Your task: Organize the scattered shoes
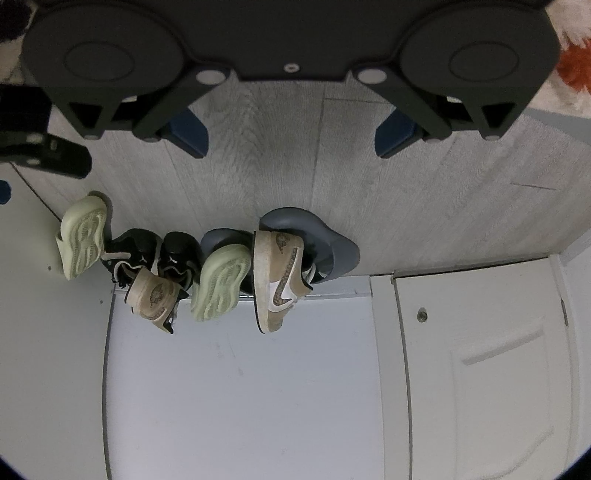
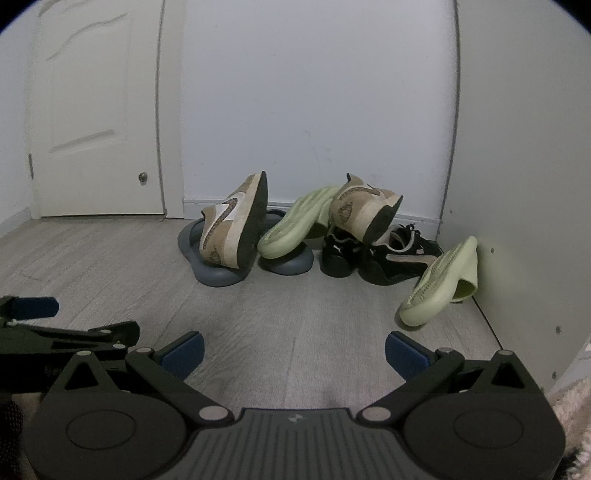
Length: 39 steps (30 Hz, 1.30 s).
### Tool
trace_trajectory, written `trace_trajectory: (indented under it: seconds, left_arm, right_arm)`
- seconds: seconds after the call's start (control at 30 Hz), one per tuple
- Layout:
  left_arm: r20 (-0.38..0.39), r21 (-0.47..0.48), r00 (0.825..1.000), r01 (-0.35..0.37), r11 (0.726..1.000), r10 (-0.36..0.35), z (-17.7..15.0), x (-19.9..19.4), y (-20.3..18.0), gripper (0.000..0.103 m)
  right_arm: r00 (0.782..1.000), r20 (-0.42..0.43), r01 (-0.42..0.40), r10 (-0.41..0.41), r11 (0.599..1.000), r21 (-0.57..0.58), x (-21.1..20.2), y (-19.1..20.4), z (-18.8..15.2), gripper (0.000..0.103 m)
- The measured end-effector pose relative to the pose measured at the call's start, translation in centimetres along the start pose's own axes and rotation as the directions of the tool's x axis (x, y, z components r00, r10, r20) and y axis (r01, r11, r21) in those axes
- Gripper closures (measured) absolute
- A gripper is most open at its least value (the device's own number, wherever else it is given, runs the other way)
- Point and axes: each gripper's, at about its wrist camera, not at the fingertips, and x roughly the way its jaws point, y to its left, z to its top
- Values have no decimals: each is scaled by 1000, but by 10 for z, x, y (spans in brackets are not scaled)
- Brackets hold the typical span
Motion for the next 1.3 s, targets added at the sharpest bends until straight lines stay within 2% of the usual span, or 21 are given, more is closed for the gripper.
trace_trajectory:
  seconds: [0.1,0.2,0.33,0.47,0.57,0.67,0.73,0.77,0.8,0.87,0.97,1.03,1.17,1.2,1.3]
  left_arm:
    - [-3,-57,999,53,997,-54,14,11,9,7]
    - [51,-41,996,77,996,-75,36,26,10,8]
    - [108,-39,990,99,994,-94,72,63,14,12]
    - [107,-135,982,170,976,-157,96,112,31,17]
    - [96,-124,986,146,981,-135,106,155,35,20]
    - [71,-153,986,157,976,-148,100,188,43,23]
    - [50,-197,983,184,963,-177,91,212,52,28]
    - [45,-201,981,195,960,-190,88,220,55,34]
    - [43,-200,976,216,956,-212,85,229,59,38]
    - [54,-208,971,241,948,-235,84,239,67,38]
    - [91,-254,953,304,918,-290,90,261,80,40]
    - [108,-284,933,360,889,-343,94,274,87,41]
    - [113,-366,886,458,810,-450,95,289,93,38]
    - [112,-369,879,470,801,-464,95,292,91,35]
    - [122,-320,873,485,814,-472,98,297,82,35]
  right_arm:
    - [1000,-5,-26,26,998,50,4,-10,6,0]
    - [998,13,-58,57,995,78,11,-20,18,0]
    - [997,80,-19,16,999,38,25,-32,55,0]
    - [988,153,-1,0,1000,3,43,-44,101,0]
    - [985,169,-24,18,999,33,76,-57,131,0]
    - [988,150,-65,44,988,138,113,-72,137,0]
    - [990,123,-89,65,975,203,141,-81,122,0]
    - [992,106,-91,69,972,215,151,-82,114,0]
    - [995,77,-81,66,973,217,160,-81,106,0]
    - [999,-6,-50,52,980,195,180,-78,90,0]
    - [999,-25,-20,23,995,101,189,-65,86,0]
    - [1000,-14,-13,14,998,58,190,-58,87,0]
    - [999,-17,-34,34,999,17,188,-50,83,0]
    - [999,-25,-32,33,999,9,191,-49,83,0]
    - [999,-44,-25,25,1000,-4,196,-46,82,0]
